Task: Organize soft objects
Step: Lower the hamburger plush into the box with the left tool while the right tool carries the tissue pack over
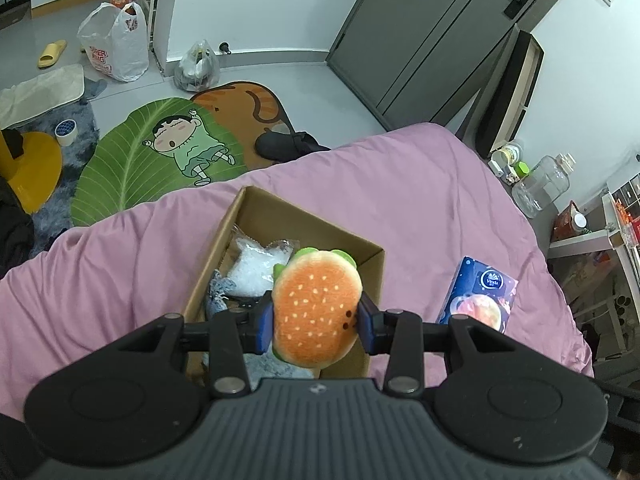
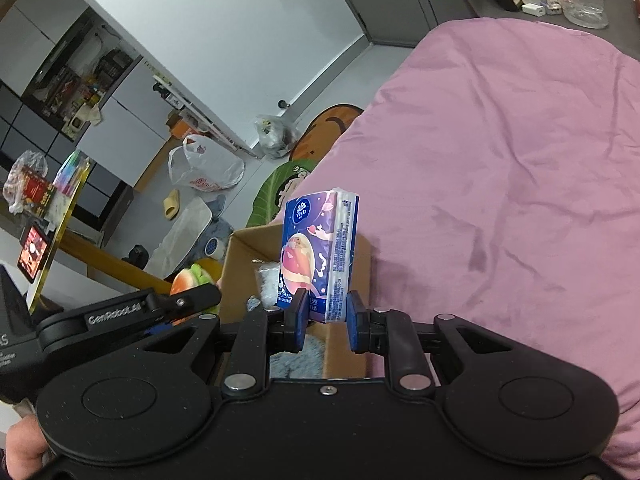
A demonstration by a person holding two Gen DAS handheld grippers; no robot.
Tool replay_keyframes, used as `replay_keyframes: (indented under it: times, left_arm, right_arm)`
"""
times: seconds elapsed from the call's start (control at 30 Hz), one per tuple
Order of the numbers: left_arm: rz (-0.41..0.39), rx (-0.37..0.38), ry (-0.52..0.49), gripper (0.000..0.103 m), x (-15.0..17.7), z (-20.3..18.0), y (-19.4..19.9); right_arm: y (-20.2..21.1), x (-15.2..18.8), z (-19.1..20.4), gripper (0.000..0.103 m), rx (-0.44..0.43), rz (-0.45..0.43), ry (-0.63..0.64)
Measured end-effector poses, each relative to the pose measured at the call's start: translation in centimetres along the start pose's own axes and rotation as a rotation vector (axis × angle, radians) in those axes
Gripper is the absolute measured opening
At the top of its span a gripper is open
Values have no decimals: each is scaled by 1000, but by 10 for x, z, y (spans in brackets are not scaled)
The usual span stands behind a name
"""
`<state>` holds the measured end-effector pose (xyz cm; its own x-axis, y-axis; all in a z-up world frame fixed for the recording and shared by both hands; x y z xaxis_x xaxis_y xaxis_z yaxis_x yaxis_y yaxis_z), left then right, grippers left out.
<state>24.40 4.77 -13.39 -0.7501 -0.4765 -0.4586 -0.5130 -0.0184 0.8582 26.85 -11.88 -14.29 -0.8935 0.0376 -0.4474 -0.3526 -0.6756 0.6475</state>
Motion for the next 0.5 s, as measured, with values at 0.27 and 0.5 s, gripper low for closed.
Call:
replay_keyframes:
  times: [0.27,0.5]
  left_arm:
    - [28,4,27,40,-3,10,-16]
    - [76,23,54,41,4,7,-36]
  right_arm:
    - [-9,5,19,20,-2,18,29]
    - [-10,10,22,20,44,16,37]
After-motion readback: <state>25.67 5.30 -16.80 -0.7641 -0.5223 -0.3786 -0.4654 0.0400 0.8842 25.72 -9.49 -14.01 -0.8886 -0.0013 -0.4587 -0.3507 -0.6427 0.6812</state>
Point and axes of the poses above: each gripper's, at about its wrist camera, not at the fingertips, and y roughly against the way its jaws point, z to its left, x to its underside, the point moved 9 cm from there along -y, roughly the way its jaws point, and after that the axes turned 9 degrees about -x, right-handed, at the moved point
